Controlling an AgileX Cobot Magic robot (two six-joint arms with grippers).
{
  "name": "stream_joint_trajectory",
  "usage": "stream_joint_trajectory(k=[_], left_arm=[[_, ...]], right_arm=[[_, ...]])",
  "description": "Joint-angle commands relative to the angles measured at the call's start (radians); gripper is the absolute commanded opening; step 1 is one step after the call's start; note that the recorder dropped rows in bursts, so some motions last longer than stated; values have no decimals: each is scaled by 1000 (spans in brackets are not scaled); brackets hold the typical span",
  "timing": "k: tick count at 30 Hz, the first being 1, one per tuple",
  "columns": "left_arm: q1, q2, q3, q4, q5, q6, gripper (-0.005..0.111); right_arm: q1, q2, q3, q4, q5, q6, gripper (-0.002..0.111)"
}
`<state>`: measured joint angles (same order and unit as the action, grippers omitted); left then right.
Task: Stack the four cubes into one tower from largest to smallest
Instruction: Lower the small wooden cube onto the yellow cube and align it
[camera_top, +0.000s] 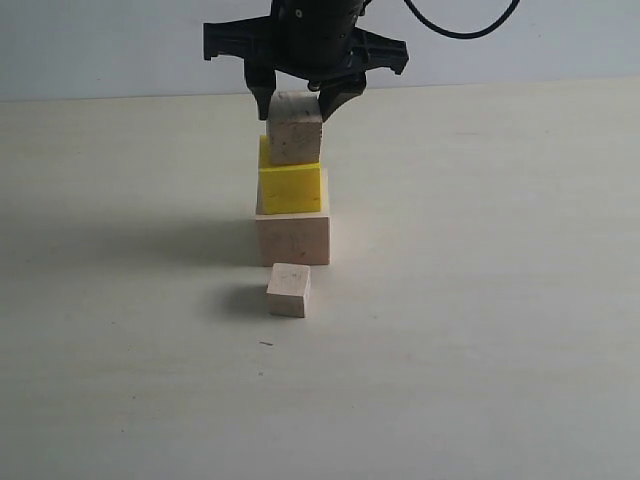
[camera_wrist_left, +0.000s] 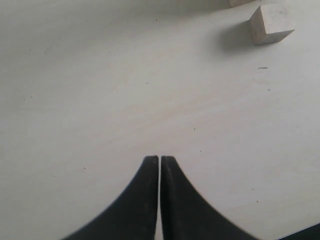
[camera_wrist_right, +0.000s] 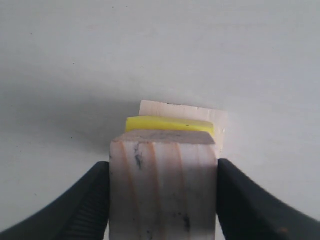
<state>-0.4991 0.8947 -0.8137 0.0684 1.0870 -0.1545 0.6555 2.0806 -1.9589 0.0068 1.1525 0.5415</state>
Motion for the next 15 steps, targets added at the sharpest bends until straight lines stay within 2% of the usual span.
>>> stream_joint_trajectory(k=[1,11,15], left_arm=[[1,-4,2,-3,-10,-2,4],[1,-4,2,-3,-10,-2,4],[1,-4,2,-3,-10,-2,4]], right_arm=[[-4,-7,-2,-7,-7,2,2],[-4,-7,-2,1,-15,2,41],[-4,-7,-2,0,-25,12,49]])
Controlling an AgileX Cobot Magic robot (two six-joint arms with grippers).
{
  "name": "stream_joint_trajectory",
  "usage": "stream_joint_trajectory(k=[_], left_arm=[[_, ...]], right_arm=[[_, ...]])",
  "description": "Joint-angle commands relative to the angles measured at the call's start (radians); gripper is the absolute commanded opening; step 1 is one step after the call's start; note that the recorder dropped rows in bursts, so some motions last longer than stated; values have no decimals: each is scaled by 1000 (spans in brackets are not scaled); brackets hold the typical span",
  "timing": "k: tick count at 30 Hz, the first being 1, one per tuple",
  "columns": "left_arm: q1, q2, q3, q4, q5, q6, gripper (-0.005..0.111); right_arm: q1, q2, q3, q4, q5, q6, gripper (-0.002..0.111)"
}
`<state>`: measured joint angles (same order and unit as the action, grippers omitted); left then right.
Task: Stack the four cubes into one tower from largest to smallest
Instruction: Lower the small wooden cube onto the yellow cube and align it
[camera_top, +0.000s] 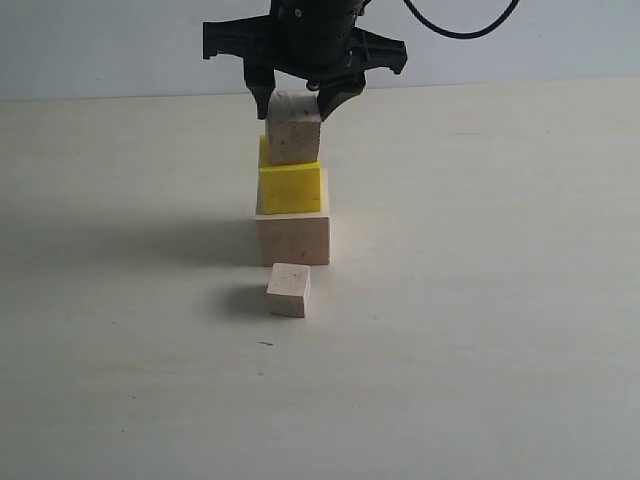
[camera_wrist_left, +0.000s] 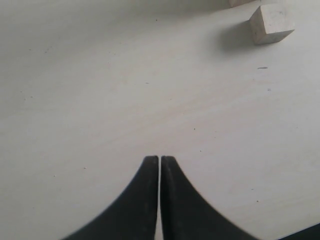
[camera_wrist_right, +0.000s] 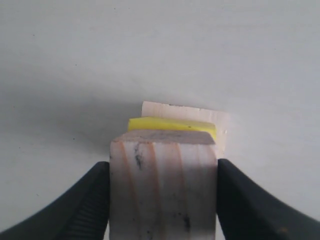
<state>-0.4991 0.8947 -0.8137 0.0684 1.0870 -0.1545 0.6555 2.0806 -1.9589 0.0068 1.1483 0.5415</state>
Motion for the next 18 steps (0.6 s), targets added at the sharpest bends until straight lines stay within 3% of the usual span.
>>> stream_joint_trajectory(k=[1,18], left_arm=[[1,-4,2,-3,-10,-2,4],[1,-4,2,-3,-10,-2,4]], right_arm=[[-4,-7,-2,0,-21,12,50],[-4,-7,-2,6,-19,38,50]])
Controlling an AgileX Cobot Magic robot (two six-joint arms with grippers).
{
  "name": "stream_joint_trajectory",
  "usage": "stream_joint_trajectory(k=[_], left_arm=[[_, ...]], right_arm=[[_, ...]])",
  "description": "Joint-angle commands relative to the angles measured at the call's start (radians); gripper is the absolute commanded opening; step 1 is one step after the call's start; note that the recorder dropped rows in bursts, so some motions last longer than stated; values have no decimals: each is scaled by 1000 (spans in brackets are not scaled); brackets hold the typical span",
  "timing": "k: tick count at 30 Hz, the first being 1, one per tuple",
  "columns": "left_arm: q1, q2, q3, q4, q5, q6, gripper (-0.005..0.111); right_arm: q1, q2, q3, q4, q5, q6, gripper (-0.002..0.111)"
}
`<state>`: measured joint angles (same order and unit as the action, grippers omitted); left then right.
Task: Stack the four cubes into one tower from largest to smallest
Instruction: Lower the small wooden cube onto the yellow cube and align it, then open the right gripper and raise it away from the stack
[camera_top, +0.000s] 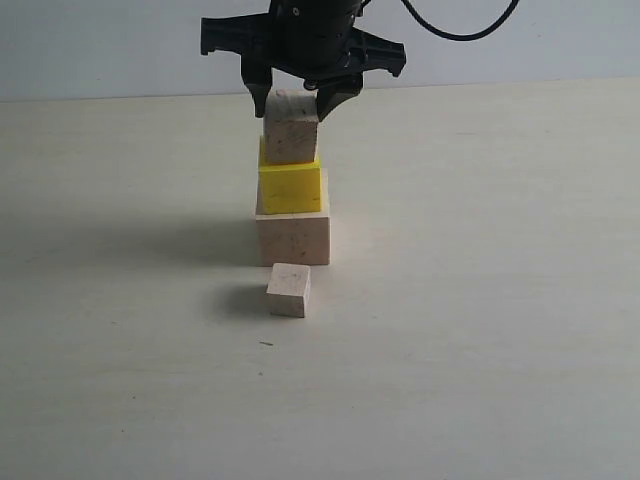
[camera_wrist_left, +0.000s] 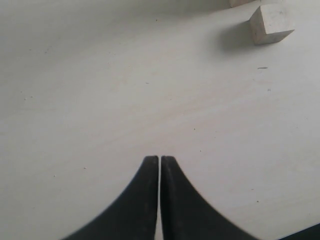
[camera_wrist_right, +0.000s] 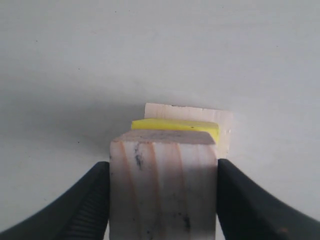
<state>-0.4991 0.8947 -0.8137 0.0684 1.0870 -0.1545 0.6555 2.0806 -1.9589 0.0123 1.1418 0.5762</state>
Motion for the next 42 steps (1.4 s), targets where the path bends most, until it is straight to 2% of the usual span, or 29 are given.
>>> stream_joint_trajectory(k=[1,13,35,42], left_arm=[[1,-4,2,-3,-10,-2,4],[1,-4,2,-3,-10,-2,4],[1,-4,2,-3,-10,-2,4],[1,-4,2,-3,-10,-2,4]], right_arm=[[-4,-7,-2,0,-12,3,50],[-4,-7,-2,0,-12,3,68],[-4,-15,-2,62,23,10,69],[-4,-118,-2,34,-55,0,69]])
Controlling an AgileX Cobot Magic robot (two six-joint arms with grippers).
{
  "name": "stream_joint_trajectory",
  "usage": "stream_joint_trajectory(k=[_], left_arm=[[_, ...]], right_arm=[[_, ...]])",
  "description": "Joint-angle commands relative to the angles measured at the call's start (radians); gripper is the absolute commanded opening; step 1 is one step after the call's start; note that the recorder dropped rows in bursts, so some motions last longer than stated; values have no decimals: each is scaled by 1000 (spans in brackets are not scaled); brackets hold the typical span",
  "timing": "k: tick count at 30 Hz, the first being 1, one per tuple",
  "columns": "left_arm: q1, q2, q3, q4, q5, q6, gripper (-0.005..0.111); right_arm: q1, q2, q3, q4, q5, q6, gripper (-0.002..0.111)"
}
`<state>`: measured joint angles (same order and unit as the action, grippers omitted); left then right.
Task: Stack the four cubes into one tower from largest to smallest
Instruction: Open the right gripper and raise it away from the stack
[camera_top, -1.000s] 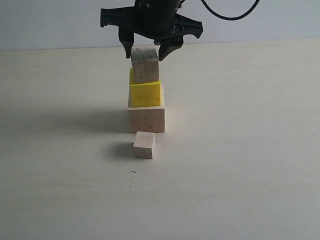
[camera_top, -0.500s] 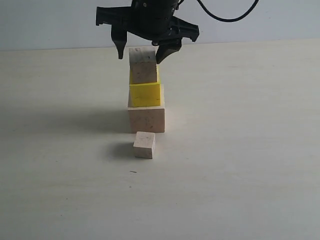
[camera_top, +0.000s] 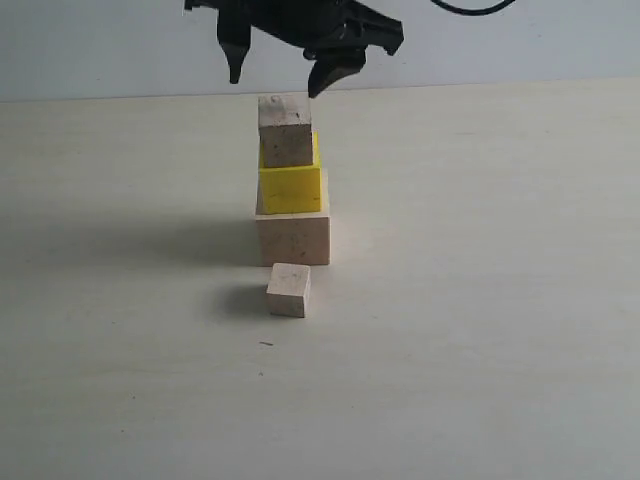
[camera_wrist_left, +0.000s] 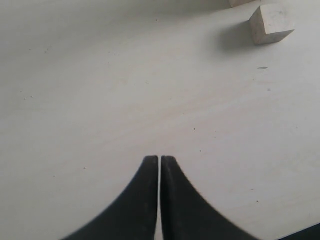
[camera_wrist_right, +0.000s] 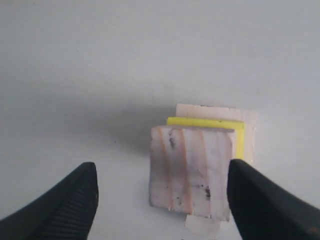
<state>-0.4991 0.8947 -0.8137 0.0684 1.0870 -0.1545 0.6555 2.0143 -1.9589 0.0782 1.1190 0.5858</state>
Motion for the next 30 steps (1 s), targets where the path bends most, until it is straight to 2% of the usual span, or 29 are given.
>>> stream_joint_trajectory(k=[1,4,6,9,13,14,21,25,30], left_arm=[[1,-4,2,-3,-10,-2,4],[1,-4,2,-3,-1,-2,4],[1,-4,2,-3,1,-2,4],[1,-4,2,-5,1,-2,4],[1,-4,2,-9,-2,-6,4],[1,-4,2,-11,-10,-6,4],[1,-4,2,-131,-100,-25,4],[1,-4,8,-196,-144,-25,4],[1,-4,76,-244,-246,-25,4]], right_arm=[[-4,-68,-2,-63,-30,-10,69],[-4,-107,-2,-153,3,-14,69],[-4,-124,-2,-163,23,-93,64],[-4,-155,-2,-124,53,-224,42],[-4,-196,-2,-126,102,-347,5],[-4,-209,-2,-136,102,-356,0],[-4,-358,61,-134,43,-415,0],[-4,-515,259,-142,-38,-444,0],[-4,-711,554,-127,-188,-444,0]])
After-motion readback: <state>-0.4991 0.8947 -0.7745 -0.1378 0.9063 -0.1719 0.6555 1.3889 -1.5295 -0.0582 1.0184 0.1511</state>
